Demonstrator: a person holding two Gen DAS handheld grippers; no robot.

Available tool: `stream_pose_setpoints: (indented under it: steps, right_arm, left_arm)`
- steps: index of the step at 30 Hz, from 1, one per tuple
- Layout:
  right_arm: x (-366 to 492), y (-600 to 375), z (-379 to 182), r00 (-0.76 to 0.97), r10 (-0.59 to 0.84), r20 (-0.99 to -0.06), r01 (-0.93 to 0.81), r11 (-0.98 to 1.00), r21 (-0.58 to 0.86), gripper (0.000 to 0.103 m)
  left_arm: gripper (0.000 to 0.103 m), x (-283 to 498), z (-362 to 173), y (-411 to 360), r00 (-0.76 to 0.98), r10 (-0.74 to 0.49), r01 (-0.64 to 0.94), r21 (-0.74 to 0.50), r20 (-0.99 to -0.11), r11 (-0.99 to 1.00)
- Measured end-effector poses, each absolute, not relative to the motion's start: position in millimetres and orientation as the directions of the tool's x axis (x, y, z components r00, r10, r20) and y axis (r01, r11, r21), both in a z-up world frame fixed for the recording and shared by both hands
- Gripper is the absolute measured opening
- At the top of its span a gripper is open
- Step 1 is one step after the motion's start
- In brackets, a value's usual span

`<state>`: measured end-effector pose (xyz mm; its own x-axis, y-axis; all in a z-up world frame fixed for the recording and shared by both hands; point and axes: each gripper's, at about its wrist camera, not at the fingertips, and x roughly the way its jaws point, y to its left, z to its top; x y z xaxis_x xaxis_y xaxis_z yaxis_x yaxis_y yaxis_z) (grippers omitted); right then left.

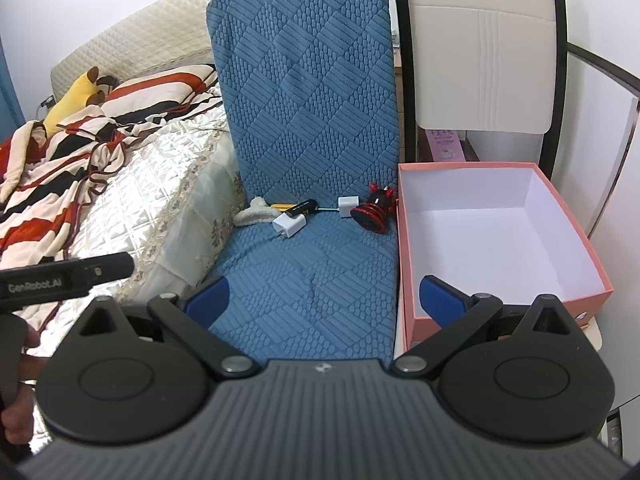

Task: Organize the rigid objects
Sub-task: 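Move both tools toward the small objects on the blue seat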

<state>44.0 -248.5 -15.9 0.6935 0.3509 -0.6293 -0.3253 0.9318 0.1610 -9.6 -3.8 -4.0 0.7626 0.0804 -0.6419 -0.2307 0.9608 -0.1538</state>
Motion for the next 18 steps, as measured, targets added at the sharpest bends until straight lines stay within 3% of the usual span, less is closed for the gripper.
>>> stream_pose_setpoints:
  steps: [18]
  right_arm:
    - [49,-248,-24,0.687,0.371,-0.625,-0.336,0.925,0.181,0.103]
  left_arm:
    - [0.103,2,-12,3,0.76,0.104,-0.263,-0.158,-0.641,0.952]
